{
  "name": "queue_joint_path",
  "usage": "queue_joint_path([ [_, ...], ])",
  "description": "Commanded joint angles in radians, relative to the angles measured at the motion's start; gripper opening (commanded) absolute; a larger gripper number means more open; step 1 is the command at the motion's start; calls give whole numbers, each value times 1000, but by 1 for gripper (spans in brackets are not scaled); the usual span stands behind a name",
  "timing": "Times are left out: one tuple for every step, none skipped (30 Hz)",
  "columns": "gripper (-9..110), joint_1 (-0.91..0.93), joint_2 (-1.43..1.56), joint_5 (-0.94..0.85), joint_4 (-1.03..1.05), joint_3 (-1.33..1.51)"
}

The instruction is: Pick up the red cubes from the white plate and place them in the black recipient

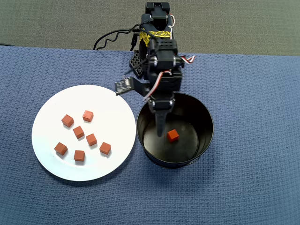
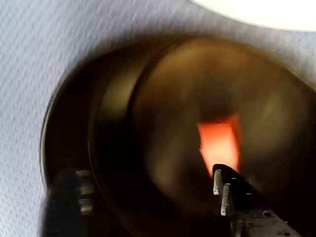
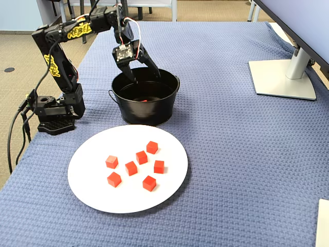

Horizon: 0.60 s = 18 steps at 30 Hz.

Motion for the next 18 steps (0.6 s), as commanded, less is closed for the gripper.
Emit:
queue_joint_path([
  [28,218,-14,-97,26,-103],
  [27,287,-18,-115,18,-101],
  [27,359,-25,-135,8,-95],
  [27,423,-38,-166,2,-86],
  [28,482,-57,-202,-2,-74],
  [28,538,-74,-233,-12,-54],
  [28,592,-92,-253,-37,-28],
  [28,637,-112,-268,-67,-3],
  [27,673,-135,-282,-100,18],
  [26,699,-152,-295,-127,40],
  [25,718,-169,-305,-149,58],
  [25,733,-183,-316,-163,78],
  [25,742,-193,-330,-172,97],
  [24,749,-204,-342,-175,117],
  [24,752,-210,-362,-175,135],
  [24,753,-212,-387,-175,155],
  [25,758,-212,-397,-175,169],
  [25,764,-212,-410,-173,176],
])
